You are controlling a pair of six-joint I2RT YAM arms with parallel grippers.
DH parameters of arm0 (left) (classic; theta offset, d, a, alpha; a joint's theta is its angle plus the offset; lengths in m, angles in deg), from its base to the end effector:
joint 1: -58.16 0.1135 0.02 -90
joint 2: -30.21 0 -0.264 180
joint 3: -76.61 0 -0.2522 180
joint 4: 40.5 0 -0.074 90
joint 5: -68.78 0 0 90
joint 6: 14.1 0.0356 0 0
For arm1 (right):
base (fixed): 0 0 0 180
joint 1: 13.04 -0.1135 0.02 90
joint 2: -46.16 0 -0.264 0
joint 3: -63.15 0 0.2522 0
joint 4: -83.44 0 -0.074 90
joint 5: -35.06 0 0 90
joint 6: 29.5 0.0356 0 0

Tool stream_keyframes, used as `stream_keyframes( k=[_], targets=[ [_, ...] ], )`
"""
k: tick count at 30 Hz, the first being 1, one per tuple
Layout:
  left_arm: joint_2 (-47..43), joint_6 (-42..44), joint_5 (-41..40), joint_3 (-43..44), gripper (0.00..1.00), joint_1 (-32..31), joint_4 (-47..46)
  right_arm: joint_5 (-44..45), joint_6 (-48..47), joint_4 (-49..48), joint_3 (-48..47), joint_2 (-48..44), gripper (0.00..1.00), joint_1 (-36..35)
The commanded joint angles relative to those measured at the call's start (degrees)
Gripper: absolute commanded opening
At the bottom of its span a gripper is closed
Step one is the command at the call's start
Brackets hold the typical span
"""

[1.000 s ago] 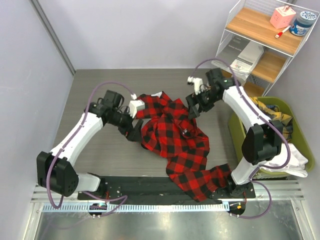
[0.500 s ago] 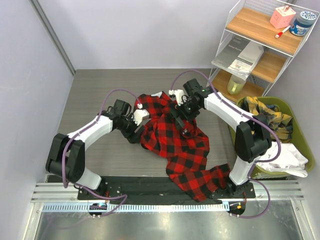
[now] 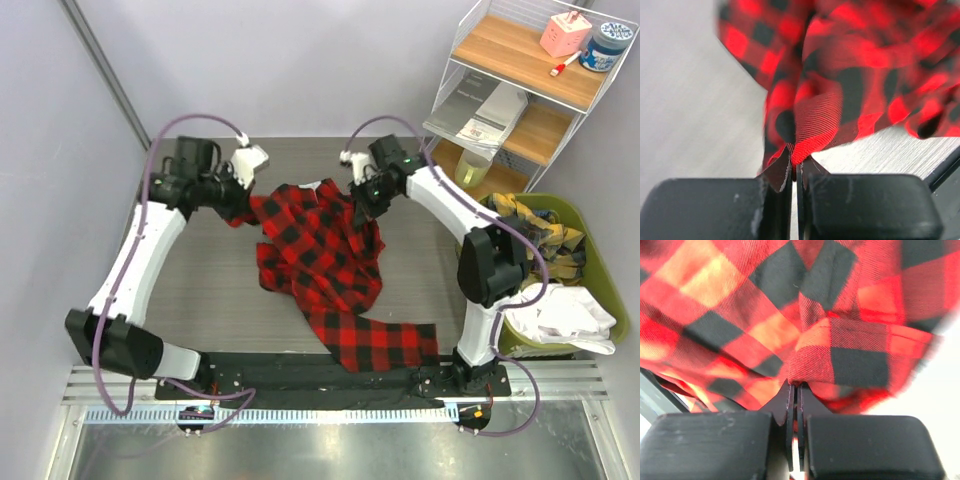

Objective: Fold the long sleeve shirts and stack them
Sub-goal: Flatten the shirt out

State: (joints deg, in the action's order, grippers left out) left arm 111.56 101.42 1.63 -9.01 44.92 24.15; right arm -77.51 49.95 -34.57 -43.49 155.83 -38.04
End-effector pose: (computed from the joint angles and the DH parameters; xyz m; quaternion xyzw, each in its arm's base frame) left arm 0.2814 -0.0804 0.3476 0.3686 0.8517 -0.1515 0.3403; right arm 0.3620 0.1839 0.2519 -0.3326 0.8988 0.2162 0.1864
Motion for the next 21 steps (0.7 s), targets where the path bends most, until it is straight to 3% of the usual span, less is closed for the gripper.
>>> stream_keyframes(
  k=[1, 4, 5, 8, 10, 16, 17, 19, 20, 21],
  targets=[
    [-5.49, 7.17, 2.98, 15.15, 0.00, -1.52, 15.17, -4.42, 0.01, 1.86, -4.85, -8.32, 0.01, 7.13],
    [-5.23, 7.97, 1.76, 19.41, 0.00, -13.36, 23.98, -3.19, -3.67, 5.64, -1.96, -10.35, 0.01, 12.31],
    [-5.49, 7.36, 0.37, 18.01, 0.00, -21.84, 24.77, -2.05, -4.74, 6.26, 0.31, -10.61, 0.01, 13.38],
    [-6.02, 4.81, 2.01, 7.74, 0.00, -31.73, 25.13, 1.11, -7.91, 6.88, 3.31, -10.97, 0.01, 15.85],
    [-6.02, 5.42, 4.12, 0.72, 0.00, -32.99, 26.53, 2.44, -8.87, 6.71, 3.50, -10.36, 0.01, 16.03],
    [-6.71, 9.81, 4.76, -8.35, 0.08, -32.82, 33.47, 5.16, -10.02, 8.72, 2.53, -9.47, 0.01, 16.12],
    [-7.33, 12.25, 4.05, -8.98, 0.16, -32.12, 34.09, 5.34, -11.15, 9.77, 2.88, -9.56, 0.01, 16.12],
    [-8.12, 14.46, 3.43, -8.99, 0.23, -30.63, 35.32, 4.90, -12.56, 11.01, 3.76, -10.00, 0.01, 16.12],
    [-8.04, 15.34, 4.12, -7.25, 0.37, -26.79, 35.41, 4.64, -13.96, 11.88, 5.50, -10.70, 0.01, 16.12],
    [-7.69, 15.53, 5.61, -6.01, 0.44, -23.80, 35.15, 4.03, -15.02, 12.59, 6.56, -11.05, 0.01, 15.94]
  ],
)
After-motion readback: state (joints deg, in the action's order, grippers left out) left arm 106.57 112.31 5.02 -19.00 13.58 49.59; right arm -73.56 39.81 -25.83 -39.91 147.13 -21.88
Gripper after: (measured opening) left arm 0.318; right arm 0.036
